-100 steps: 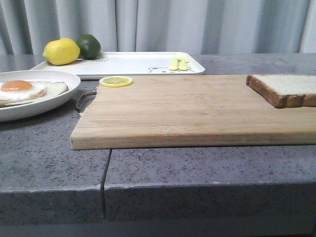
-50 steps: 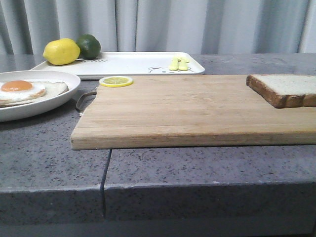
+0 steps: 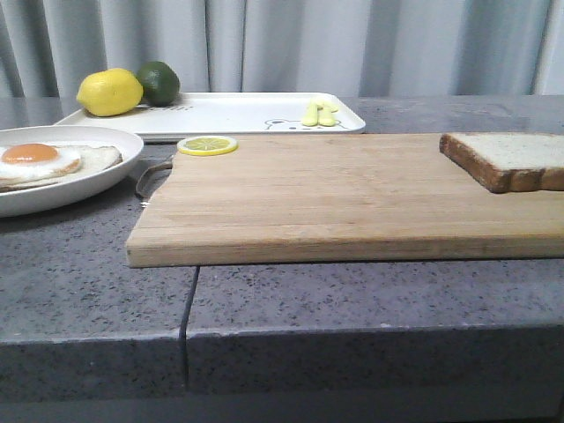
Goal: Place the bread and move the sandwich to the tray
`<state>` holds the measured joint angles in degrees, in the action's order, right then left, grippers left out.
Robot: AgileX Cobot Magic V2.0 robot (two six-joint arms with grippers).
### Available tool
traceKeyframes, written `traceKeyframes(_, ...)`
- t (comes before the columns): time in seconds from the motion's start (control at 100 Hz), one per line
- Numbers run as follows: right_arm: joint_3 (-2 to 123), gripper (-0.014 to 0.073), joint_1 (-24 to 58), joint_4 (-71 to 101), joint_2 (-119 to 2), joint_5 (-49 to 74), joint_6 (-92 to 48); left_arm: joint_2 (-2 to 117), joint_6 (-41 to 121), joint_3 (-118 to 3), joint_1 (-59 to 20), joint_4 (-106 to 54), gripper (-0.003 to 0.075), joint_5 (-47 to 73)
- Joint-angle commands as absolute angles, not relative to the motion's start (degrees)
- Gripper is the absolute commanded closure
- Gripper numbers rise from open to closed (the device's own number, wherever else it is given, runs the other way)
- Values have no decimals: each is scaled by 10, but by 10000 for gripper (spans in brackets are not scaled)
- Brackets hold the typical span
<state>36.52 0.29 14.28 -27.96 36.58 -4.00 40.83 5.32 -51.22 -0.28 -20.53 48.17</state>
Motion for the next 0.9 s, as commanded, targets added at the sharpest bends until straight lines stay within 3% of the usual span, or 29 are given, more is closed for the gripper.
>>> traceKeyframes(0.0, 385, 164, 2, 150, -287, 321, -41, 411, 55, -531, -1, -220, 354, 439)
traceKeyframes(0.42, 384, 164, 2, 171, -289, 333, -47, 411, 55, -531, -1, -220, 354, 439)
traceKeyframes(0.7, 384, 181, -2, 344, -340, 303, -193, 411, 55, -531, -1, -220, 354, 439)
traceKeyframes(0.89, 384, 180, -58, 493, -405, 289, -323, 411, 55, -531, -1, -220, 354, 439)
